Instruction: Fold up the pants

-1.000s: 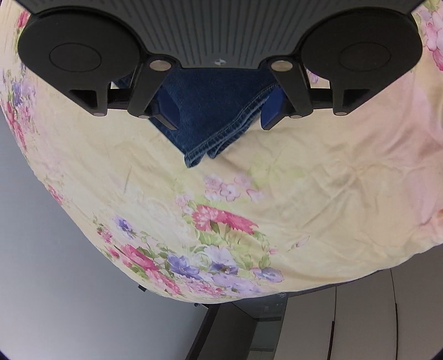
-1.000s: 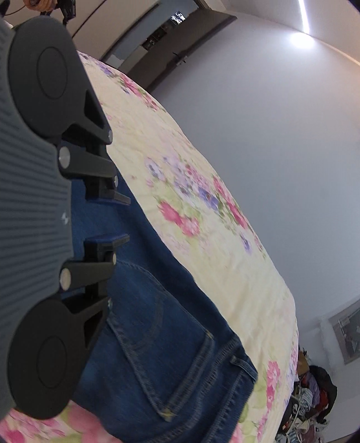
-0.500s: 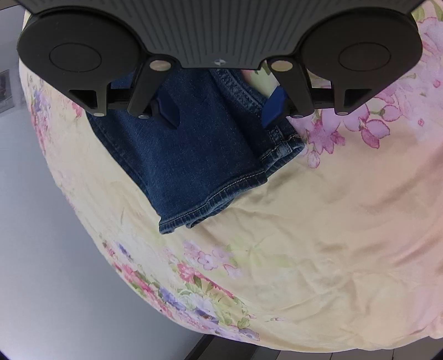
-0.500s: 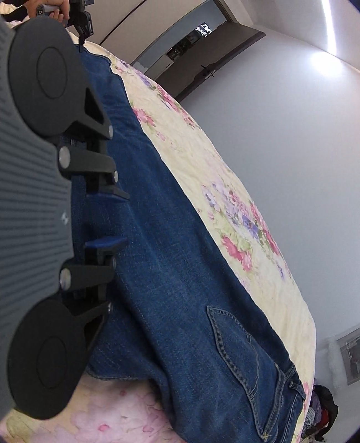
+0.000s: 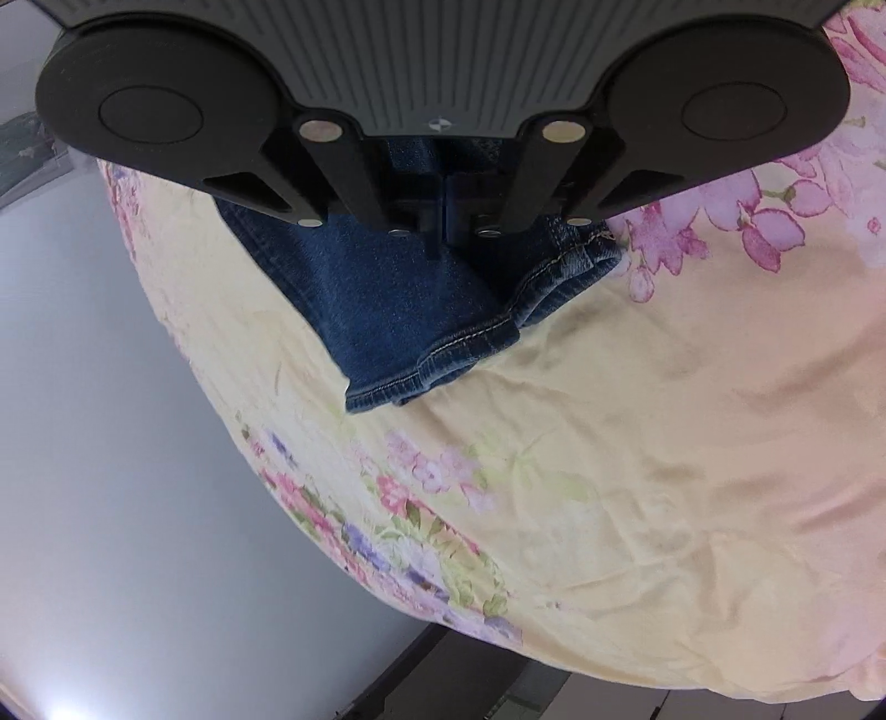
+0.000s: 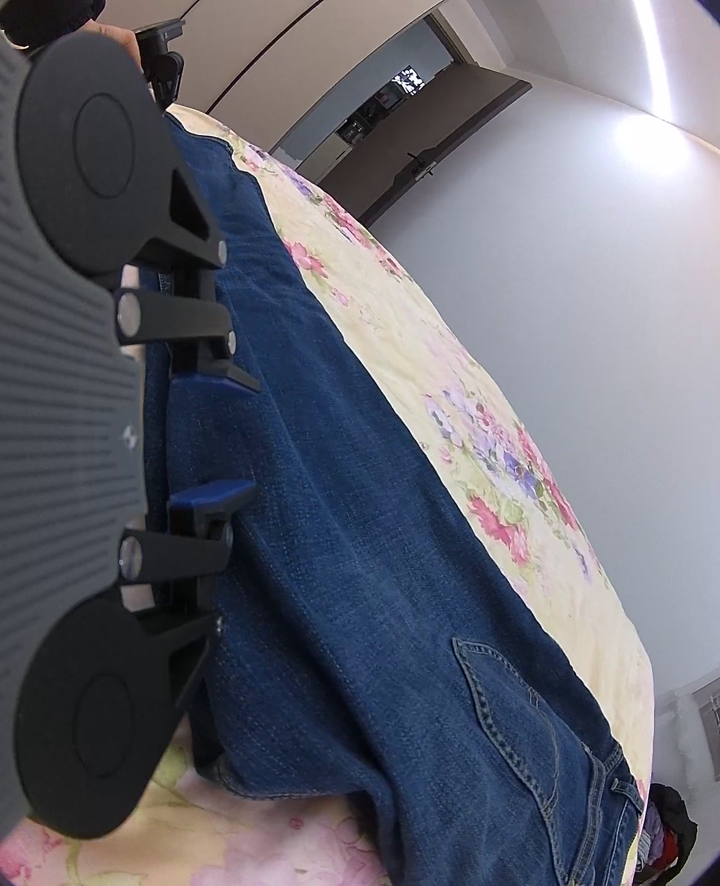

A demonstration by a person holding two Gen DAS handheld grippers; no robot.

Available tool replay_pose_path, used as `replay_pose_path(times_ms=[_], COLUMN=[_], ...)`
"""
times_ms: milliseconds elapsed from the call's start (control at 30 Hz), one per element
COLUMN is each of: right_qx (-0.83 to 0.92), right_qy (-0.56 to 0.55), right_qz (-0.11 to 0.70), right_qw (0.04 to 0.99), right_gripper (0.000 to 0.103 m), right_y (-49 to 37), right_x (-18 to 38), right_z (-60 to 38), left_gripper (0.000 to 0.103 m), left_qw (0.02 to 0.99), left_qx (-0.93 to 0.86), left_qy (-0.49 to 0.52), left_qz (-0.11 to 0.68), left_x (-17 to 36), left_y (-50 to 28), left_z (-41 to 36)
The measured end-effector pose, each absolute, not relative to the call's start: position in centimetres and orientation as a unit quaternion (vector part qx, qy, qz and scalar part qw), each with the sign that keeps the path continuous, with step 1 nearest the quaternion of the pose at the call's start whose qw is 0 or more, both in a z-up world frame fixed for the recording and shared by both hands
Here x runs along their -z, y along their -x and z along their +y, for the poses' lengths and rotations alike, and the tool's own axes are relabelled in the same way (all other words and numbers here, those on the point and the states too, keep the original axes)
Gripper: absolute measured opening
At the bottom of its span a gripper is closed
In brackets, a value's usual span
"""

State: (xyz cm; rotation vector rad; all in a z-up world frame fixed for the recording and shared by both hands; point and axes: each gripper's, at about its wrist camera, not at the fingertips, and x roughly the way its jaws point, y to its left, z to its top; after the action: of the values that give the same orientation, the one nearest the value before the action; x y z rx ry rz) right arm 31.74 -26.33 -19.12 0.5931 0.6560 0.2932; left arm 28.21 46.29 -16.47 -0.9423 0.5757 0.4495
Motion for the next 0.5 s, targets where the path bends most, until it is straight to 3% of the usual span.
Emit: replay_pose_path(times_ms=[133, 300, 500], right_qx=[-0.134, -0.128, -0.107], right_qy=[-0.280, -0.279, -0.220], right_qz=[0.315, 0.316, 0.331], right_qw=[0.897, 0.898, 0.911], right_gripper=[0.031, 0.031, 0.031], right_y=[-31.3, -30.9, -31.1], right_x=[18.4, 17.8, 16.8], right_z=[-26.6, -26.9, -26.1], left_gripper=[0.000, 0.001, 0.009], left_qw=[0.837, 0.797, 0.799], left_qx=[-0.205, -0.245, -0.261], left_qy=[0.447, 0.429, 0.422], left_qz=[0.241, 0.346, 0.340], left_x=[14.5, 17.6, 18.2], left_y=[-26.7, -27.9, -27.5], left_z=[46.6, 47.3, 47.0])
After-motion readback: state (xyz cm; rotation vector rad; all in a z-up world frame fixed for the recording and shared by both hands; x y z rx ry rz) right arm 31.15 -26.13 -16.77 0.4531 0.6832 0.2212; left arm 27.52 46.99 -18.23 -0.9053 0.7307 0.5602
